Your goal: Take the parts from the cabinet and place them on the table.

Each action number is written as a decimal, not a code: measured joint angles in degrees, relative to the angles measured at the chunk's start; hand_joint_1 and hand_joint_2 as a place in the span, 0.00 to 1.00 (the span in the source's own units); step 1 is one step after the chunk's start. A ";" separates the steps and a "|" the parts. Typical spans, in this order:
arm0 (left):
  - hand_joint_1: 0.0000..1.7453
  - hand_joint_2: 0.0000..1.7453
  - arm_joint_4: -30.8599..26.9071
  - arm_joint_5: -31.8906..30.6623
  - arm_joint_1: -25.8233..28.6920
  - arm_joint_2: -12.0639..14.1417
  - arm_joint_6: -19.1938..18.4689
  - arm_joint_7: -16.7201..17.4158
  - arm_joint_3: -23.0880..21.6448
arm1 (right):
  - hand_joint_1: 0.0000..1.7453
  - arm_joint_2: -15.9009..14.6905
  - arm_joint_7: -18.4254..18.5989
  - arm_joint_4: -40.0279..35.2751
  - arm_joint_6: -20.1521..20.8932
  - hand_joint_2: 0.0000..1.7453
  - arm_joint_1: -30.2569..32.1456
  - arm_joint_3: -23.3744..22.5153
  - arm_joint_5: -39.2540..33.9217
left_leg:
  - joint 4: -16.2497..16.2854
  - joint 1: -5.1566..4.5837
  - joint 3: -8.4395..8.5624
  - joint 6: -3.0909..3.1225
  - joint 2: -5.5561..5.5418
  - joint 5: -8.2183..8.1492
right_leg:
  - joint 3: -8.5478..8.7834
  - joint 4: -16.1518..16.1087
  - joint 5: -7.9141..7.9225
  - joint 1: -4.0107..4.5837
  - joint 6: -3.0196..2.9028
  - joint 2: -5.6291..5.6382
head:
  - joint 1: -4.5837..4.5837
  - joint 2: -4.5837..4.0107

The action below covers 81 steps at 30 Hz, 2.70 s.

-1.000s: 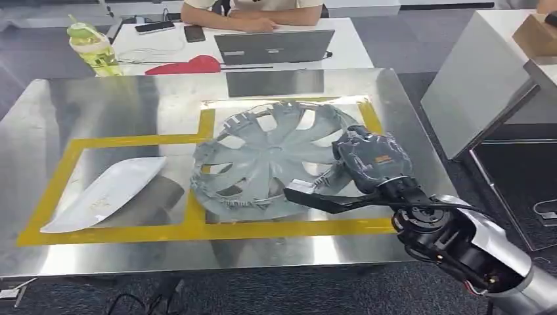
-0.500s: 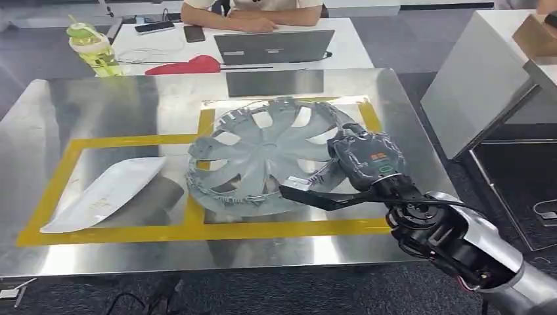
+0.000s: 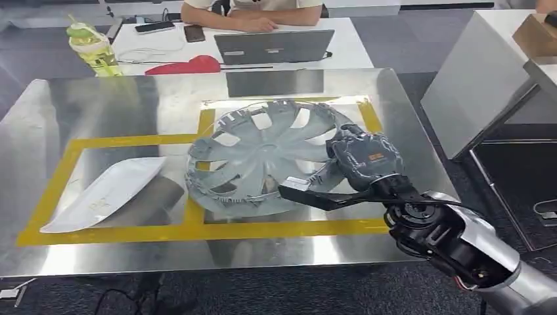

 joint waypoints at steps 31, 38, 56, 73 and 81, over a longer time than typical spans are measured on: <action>0.00 0.00 0.00 -0.09 0.13 0.04 -1.11 4.22 2.82 | 0.00 0.63 -0.44 0.42 -1.03 0.00 -0.15 -0.17 -0.02 | 0.00 0.00 0.04 0.00 0.00 0.01 | 0.05 0.00 0.00 0.00 0.00 0.00 | -0.02 0.00; 0.00 0.00 0.00 -2.47 0.84 -0.07 -6.21 8.44 2.75 | 0.00 0.63 -0.61 0.42 -1.09 0.00 -0.15 -0.17 -0.02 | 0.00 0.00 0.05 0.00 0.00 0.00 | 0.06 0.00 0.00 0.00 0.00 0.01 | 0.00 0.00; 0.00 0.00 0.00 -4.06 1.19 -0.48 -7.41 9.29 2.12 | 0.00 0.63 -0.48 0.42 -0.94 0.00 -0.10 -0.20 -0.07 | 0.00 0.00 0.07 0.00 0.01 0.00 | 0.06 0.00 0.00 0.00 0.00 0.01 | 0.00 0.00; 0.00 0.00 0.00 -3.98 1.21 -0.55 -7.58 9.14 2.12 | 0.00 0.63 -0.42 0.42 -1.11 0.00 0.86 -1.16 -1.79 | 0.00 0.00 0.07 0.00 0.01 0.00 | 0.06 -0.01 0.00 0.00 0.00 0.01 | 0.00 0.00; 0.00 0.00 0.00 -3.98 1.19 -0.59 -7.65 8.81 2.12 | 0.00 0.63 -1.84 0.42 -2.86 0.00 2.21 -2.71 -7.08 | 0.00 0.00 0.08 0.00 0.01 0.00 | 0.06 -0.01 0.00 0.00 0.00 0.01 | 0.00 0.00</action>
